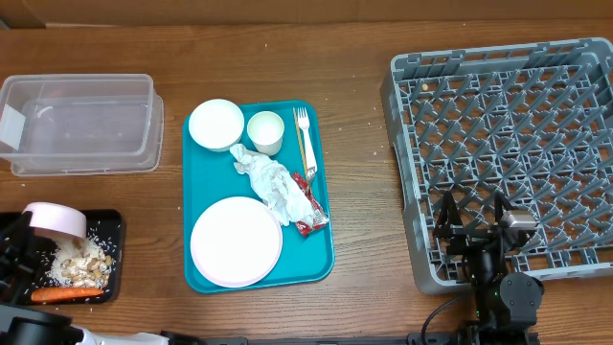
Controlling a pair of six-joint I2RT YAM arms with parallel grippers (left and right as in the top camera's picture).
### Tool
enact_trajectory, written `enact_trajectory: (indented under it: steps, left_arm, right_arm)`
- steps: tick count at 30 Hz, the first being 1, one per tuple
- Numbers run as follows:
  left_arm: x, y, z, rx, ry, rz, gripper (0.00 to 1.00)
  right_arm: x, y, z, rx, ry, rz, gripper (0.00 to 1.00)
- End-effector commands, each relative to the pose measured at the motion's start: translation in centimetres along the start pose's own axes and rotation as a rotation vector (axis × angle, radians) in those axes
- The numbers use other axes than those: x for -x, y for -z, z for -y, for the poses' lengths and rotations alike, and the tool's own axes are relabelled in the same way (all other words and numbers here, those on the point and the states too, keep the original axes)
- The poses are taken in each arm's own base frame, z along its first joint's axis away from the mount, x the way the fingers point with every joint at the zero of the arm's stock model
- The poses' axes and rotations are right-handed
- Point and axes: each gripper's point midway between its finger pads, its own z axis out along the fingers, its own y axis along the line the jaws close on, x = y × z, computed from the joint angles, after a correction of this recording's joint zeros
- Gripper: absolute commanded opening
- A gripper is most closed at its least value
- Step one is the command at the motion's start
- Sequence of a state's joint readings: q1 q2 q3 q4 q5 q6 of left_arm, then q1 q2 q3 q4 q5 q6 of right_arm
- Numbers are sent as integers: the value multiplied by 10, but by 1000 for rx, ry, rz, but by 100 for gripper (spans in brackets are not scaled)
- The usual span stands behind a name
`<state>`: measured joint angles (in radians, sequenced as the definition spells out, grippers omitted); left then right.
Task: Sort waste into correct bins and load items into the dishwasher
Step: 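Carry the pink bowl left and tip its rice onto the black tray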
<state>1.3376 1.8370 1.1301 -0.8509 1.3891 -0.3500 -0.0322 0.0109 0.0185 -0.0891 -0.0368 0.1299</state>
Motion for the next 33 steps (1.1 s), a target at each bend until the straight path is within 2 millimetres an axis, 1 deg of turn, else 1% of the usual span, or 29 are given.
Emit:
enact_trajectory:
  steps: [1,3,4,10,11,12,13,14,16,18,20,22,23,26,30,33]
  left_arm:
    - [4,10,11,-77,73,5,4]
    - [4,12,14,-96,70,2,4]
    - [7,12,14,-96,46,7,4]
    - [-1,12,31,-189,44,-43,4]
    - [-1,12,31,-188,49,-43,4]
    - [5,12,25,-151,68,-23,4]
    - [7,12,24,-143,82,-17,4]
    - [4,13,29,-170,85,-32,4]
    - [7,11,23,-133,81,-15,4]
    - [1,12,27,-165,91,-34,4]
    - [5,12,25,-149,60,-23,4]
    - [1,12,30,-179,73,-41,4]
    - [0,10,29,-172,69,-44,4]
    - [-2,7,29,-166,6,-44,4]
    - [-16,9,35,-158,13,-43,4]
    - [-30,11,33,-45,-32,-4,4]
  right_arm:
    - [-1,0,3,-13,4,7,100]
    - [-1,0,3,-13,4,7,100]
    - [-1,0,3,-13,4,7,100]
    - [-1,0,3,-13,4,7,100]
    - [-1,0,3,-13,4,7,100]
    - [-1,0,3,-13,4,7,100]
    - [-1,0,3,-13,4,7,100]
    - [-1,0,3,-13,4,7,100]
    - [-1,0,3,-13,4,7,100]
    - [-1,0,3,-13,4,7,100]
    - [-1,0,3,-13,4,7,100]
    - [-1,0,3,-13,4,7,100]
    - [-1,0,3,-13,4,7,100]
    - [-1,0,3,-13,4,7,100]
    - [-1,0,3,-13,4,7,100]
    - [-1,0,3,-14,3,5,100]
